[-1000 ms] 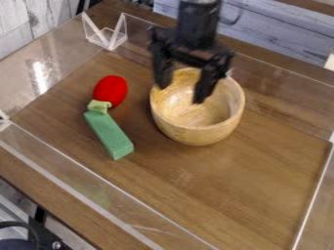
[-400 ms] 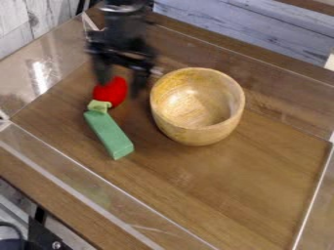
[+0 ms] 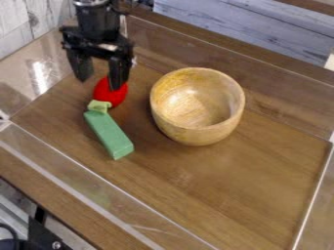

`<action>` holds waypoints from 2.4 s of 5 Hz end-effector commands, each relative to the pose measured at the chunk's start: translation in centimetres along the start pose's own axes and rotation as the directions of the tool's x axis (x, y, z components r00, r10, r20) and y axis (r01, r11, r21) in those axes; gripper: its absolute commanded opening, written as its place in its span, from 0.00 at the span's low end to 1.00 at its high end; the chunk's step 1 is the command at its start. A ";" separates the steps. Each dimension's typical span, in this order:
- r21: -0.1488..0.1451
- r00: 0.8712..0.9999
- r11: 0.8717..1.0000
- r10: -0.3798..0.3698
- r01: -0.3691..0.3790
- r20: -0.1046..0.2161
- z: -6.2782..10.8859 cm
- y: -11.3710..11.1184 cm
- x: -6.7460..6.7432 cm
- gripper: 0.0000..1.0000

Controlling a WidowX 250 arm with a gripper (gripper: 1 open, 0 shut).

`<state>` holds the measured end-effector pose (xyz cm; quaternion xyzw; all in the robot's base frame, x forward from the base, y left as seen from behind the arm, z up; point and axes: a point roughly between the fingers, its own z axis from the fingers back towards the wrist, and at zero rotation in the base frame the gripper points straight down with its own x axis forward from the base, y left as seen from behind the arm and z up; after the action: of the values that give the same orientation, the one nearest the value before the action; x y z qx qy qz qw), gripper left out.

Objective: Move the red object to the right side of the table

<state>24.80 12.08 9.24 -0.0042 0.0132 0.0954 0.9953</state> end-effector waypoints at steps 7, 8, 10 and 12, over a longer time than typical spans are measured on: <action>-0.010 0.983 0.986 -0.162 0.164 0.081 -1.6 -0.3 2.8 1.00; -0.012 0.983 0.986 -0.163 0.165 0.084 -2.3 -0.4 2.9 1.00; -0.014 0.987 0.990 -0.135 0.137 0.089 -3.6 -0.7 3.5 1.00; -0.020 0.993 0.998 -0.062 0.064 0.098 -3.7 -0.6 4.0 1.00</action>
<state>28.05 11.85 4.07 -0.0205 -0.0139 0.0628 0.9977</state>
